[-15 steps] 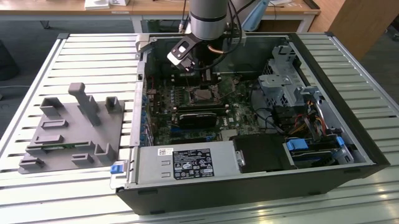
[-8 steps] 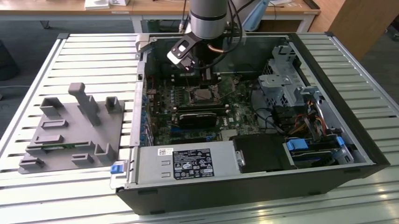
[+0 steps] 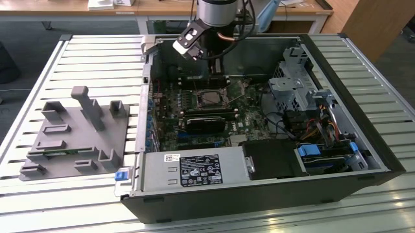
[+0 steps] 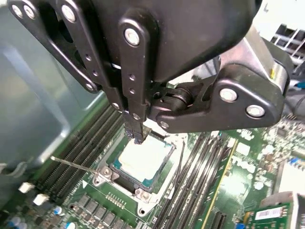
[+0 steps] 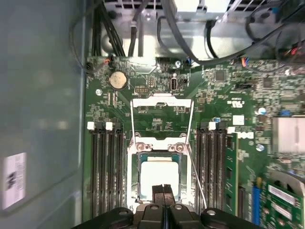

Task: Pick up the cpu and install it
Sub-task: 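Close the cpu cover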

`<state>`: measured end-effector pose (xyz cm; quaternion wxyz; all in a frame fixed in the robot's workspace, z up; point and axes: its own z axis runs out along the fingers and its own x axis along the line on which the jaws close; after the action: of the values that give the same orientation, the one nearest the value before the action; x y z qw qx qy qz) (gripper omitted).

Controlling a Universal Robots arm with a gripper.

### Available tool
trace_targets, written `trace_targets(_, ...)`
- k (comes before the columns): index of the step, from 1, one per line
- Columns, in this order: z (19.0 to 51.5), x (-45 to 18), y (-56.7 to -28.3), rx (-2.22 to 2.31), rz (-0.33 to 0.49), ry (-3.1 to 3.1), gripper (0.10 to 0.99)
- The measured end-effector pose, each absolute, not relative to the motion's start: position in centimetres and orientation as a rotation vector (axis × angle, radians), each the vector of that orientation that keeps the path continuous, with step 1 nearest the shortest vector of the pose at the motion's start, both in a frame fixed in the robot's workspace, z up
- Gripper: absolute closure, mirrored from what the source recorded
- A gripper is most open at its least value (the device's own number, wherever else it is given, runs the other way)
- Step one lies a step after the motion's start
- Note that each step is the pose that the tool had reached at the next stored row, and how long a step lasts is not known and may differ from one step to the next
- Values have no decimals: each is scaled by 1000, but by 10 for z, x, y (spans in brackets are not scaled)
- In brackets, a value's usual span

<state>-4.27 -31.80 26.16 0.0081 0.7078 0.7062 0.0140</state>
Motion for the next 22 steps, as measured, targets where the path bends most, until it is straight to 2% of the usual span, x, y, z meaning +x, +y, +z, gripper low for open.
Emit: trace_targets(22,267,-35,-321,2212,45,2207,980)
